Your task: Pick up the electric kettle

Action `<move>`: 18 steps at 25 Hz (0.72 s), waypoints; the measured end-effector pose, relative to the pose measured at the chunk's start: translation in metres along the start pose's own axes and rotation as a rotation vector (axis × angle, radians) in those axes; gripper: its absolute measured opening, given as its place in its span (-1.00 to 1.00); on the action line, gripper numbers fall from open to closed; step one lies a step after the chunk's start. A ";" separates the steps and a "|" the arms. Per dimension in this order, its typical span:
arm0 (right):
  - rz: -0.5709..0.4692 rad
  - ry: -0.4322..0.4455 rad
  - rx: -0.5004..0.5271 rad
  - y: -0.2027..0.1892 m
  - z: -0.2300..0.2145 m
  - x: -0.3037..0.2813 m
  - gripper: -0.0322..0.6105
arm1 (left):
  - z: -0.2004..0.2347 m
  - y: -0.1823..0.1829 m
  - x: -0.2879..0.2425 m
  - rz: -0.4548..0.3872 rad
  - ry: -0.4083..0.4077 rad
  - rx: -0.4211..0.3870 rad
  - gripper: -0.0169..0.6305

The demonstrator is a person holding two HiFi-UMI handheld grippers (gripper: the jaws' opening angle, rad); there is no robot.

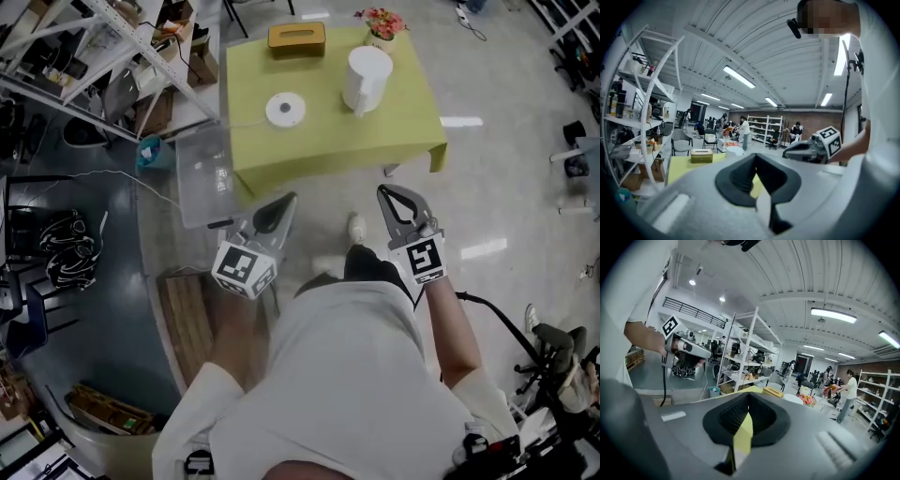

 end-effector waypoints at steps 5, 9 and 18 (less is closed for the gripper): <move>0.042 0.055 0.018 0.002 -0.003 0.019 -0.92 | -0.027 0.007 -0.014 -0.010 0.000 -0.006 -0.94; 0.034 0.073 -0.007 0.000 -0.013 0.036 -0.92 | -0.046 0.014 -0.032 -0.011 -0.002 -0.019 -0.94; -0.086 0.070 -0.201 0.018 -0.058 0.067 -0.91 | -0.087 0.033 -0.069 -0.041 0.006 -0.041 -0.94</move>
Point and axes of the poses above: the fingertips, and each gripper's own axes: x backward along the fingers, z to its left, y out of its top, the point moved 7 cm from there along x, backward along the fingers, and after that the axes turned 1 degree about y, right-handed, at the moved point
